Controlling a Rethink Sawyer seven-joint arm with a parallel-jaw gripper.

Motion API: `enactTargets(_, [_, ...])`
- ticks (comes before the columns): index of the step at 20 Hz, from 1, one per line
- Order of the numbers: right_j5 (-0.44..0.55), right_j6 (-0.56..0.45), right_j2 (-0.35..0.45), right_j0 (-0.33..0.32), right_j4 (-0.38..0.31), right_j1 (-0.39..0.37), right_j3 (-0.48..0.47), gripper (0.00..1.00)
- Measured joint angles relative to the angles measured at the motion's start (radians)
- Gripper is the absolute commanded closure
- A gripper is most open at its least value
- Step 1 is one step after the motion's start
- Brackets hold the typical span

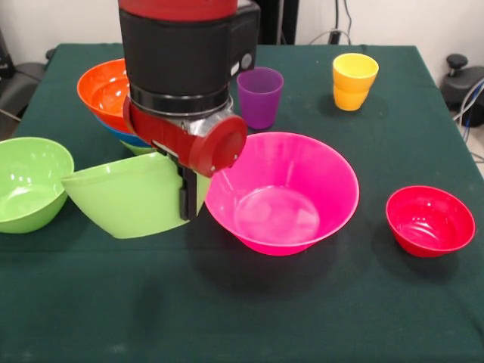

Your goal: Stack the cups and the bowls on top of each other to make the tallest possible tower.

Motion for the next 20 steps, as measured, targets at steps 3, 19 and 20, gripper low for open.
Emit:
enactTargets(3, [0.0, 0.0, 0.0, 0.0, 0.008, -0.007, 0.0, 1.0])
enactTargets(19, [0.0, 0.0, 0.001, 0.0, 0.029, -0.046, 0.034, 1.0])
enactTargets(20, [0.0, 0.0, 0.001, 0.0, 0.031, -0.057, 0.043, 1.0])
